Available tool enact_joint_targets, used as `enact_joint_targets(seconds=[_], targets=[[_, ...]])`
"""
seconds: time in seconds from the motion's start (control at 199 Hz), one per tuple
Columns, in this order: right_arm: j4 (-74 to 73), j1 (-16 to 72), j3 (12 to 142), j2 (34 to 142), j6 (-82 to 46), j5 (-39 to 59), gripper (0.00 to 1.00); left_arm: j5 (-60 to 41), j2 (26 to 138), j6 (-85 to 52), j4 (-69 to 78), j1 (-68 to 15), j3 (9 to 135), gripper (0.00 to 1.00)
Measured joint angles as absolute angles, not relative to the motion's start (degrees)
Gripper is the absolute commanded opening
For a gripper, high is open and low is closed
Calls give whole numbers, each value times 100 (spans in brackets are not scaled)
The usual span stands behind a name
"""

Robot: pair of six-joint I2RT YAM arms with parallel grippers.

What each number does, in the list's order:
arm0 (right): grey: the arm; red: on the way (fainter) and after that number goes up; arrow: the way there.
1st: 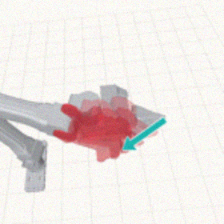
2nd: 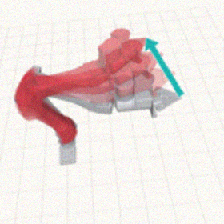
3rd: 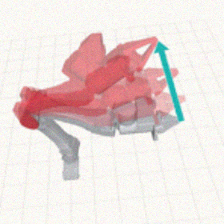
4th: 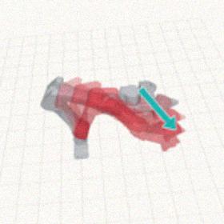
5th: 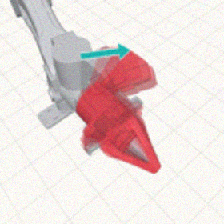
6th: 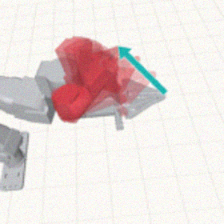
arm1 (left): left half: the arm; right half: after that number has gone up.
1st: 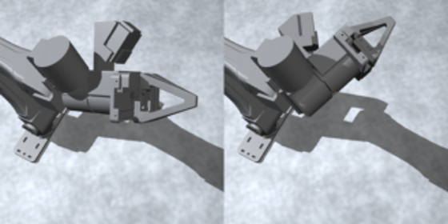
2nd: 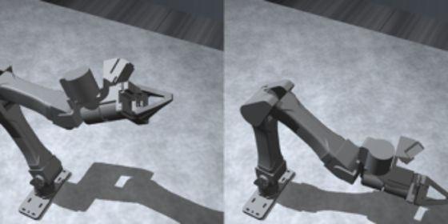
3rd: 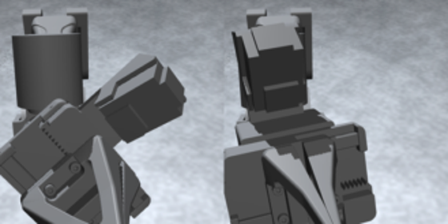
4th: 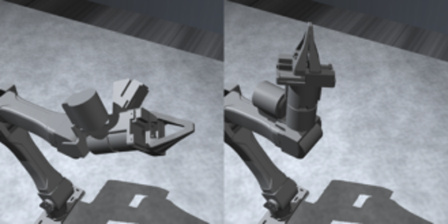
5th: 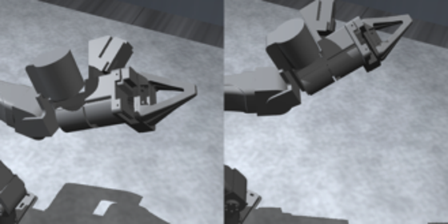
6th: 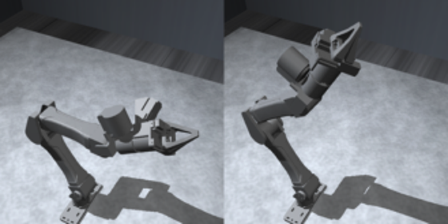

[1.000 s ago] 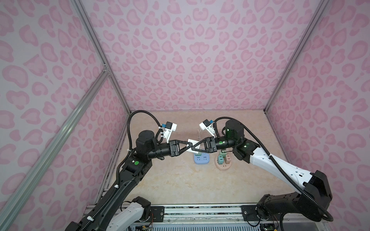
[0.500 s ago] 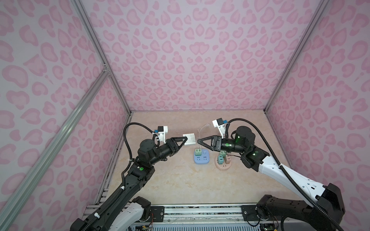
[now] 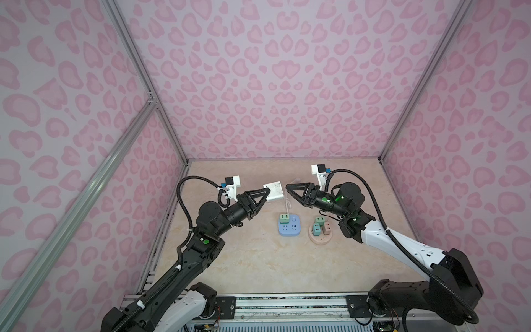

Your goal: Insert the plug

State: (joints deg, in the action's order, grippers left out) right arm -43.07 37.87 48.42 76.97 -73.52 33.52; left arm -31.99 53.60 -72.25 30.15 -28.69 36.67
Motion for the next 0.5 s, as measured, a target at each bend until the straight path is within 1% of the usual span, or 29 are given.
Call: enact_joint_targets(seconds=[0.146,0.241,0.417,0.502], targets=[[-5253,3787,4814,8051,-7902,3350,52,-3153,5395,-7234,3039,-2928,3664,4],[-5564,3809,4814,8156,-8084,3352,52,-3151,5417,-7234,3052,-2932,3664,4],[-5706,3929,4856,8178,-8158,3411,51,-3153,5470,-7234,3074,-2943,3664,4],[-5540,4014,4873,8136,-8082,3389,51,-3157,5505,-7231,3098,-2947,3667,4]])
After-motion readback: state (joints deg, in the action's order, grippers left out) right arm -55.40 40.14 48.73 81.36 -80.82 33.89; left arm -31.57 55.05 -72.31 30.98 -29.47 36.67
